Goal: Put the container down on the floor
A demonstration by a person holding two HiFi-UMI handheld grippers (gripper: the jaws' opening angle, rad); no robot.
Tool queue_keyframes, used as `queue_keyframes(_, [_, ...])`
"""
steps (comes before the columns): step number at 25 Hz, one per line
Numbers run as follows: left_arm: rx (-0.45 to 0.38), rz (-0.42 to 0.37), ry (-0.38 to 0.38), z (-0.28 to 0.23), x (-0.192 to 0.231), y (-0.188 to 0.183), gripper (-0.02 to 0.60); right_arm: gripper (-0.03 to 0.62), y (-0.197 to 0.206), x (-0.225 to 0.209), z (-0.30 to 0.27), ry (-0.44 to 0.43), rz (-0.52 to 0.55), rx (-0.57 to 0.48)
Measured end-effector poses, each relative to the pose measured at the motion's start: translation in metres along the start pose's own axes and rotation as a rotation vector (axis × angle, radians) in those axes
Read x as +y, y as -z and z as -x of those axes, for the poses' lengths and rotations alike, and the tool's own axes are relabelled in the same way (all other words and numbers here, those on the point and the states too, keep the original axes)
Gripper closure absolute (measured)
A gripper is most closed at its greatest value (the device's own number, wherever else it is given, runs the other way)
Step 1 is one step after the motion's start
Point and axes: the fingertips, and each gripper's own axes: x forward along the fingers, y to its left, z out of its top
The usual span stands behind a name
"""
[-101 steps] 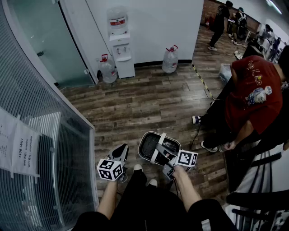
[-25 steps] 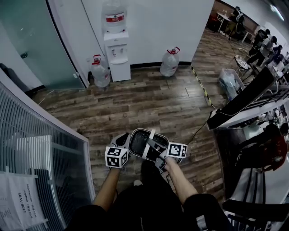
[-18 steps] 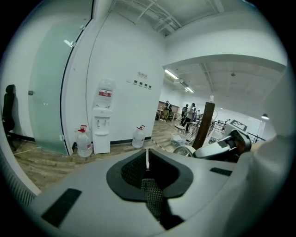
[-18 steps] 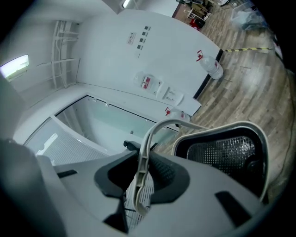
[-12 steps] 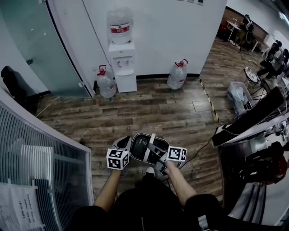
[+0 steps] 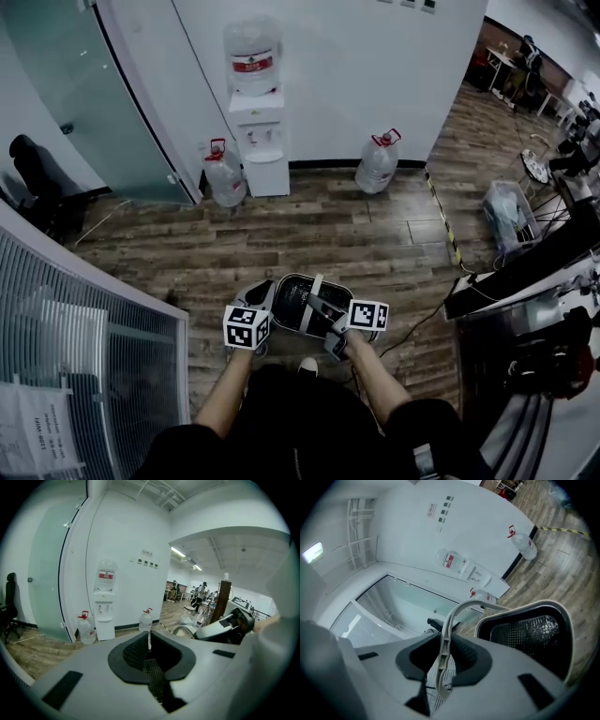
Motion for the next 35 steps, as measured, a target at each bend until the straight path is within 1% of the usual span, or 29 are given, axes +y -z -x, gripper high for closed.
queue_keyframes(5, [0.016,-0.011,0.01,-0.016,-0.007,-0.004,0.555,0.51,-0.016,-0.006,0.004,-0.004,-0.007,-0.009])
queue_keyframes(9, [0.02,-0.02,0.025,-0.028,-0.012,-0.011,0.555,0.51,-0.025,-0.013,0.007,0.009,-0.016,-0.012])
queue_keyframes(14, [0.033,-0.035,0.044,-0.046,-0.009,-0.018,0.555,0.51,-0.039,-0.022,0.005,0.02,-0.027,-0.022])
queue_keyframes(19, [0.033,-0.041,0.07,-0.072,-0.002,-0.032,0.555,0.51,-0.061,-0.03,-0.001,0.035,-0.03,-0.034])
queue_keyframes(26, [0.034,-0.039,0.104,-0.118,0.021,-0.057,0.555,0.51,-0.102,-0.041,-0.025,0.066,-0.026,-0.034])
queue_keyframes(35, [0.038,-0.028,0.158,-0.19,0.064,-0.095,0.555,0.51,-0.168,-0.053,-0.074,0.096,-0.037,-0.061])
